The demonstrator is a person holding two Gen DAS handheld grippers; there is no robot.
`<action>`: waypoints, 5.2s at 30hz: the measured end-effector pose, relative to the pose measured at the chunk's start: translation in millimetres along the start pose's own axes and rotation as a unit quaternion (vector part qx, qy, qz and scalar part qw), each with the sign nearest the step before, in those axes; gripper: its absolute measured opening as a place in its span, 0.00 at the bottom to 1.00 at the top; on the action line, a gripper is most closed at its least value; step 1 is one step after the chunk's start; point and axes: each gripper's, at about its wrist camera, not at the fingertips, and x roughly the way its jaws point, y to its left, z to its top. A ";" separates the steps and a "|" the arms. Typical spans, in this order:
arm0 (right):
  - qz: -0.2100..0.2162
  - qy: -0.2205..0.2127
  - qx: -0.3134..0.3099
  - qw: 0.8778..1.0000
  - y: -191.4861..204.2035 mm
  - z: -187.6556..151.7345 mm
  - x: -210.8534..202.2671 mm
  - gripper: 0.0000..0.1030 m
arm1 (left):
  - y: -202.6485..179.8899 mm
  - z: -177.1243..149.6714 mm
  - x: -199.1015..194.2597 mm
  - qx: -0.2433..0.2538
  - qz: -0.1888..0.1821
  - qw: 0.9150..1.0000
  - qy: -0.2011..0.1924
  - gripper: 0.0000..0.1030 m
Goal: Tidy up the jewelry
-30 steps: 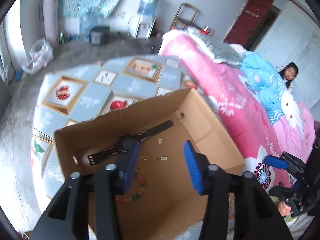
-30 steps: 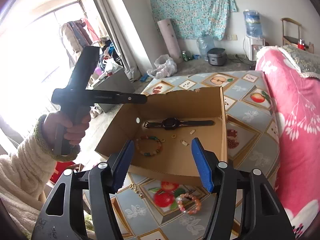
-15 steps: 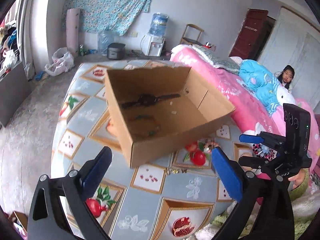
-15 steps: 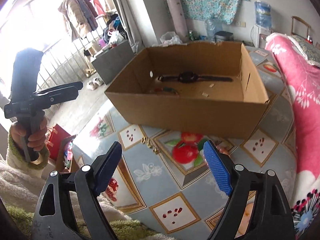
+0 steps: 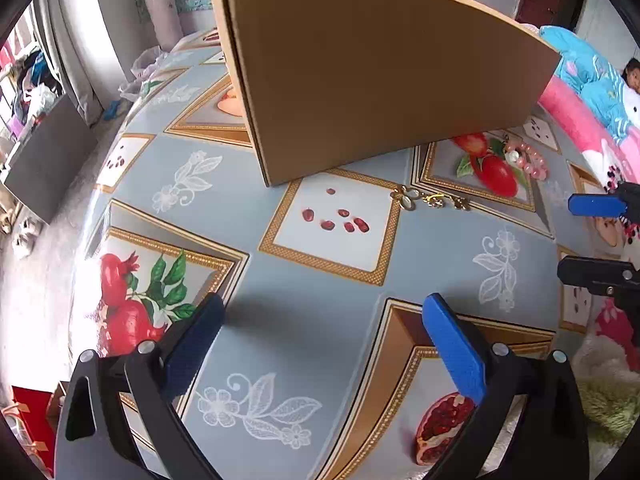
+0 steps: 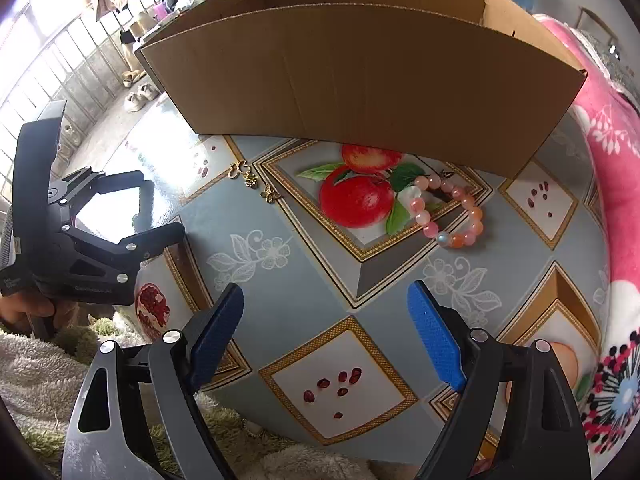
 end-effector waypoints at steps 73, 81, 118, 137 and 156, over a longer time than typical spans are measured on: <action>-0.076 -0.005 0.029 0.997 -2.7 -8.0 42.8 0.93 | -0.3 0.6 3.3 -0.040 0.024 0.999 -0.017 0.96; -0.077 -0.005 0.030 0.997 -1.0 -9.0 42.7 0.93 | -0.6 0.6 3.5 -0.039 0.024 0.999 -0.017 0.96; -0.088 -0.006 0.035 0.995 4.8 -10.5 42.5 0.93 | -2.4 -1.8 1.1 -0.044 0.028 0.998 -0.021 0.96; -0.089 -0.015 0.037 0.995 6.6 -13.5 39.5 0.93 | -1.9 -2.3 2.0 -0.039 0.025 0.999 -0.018 0.96; -0.024 -0.068 0.083 0.994 -11.8 -3.4 8.9 0.92 | -15.4 11.0 -17.7 0.021 0.020 0.997 -0.071 0.95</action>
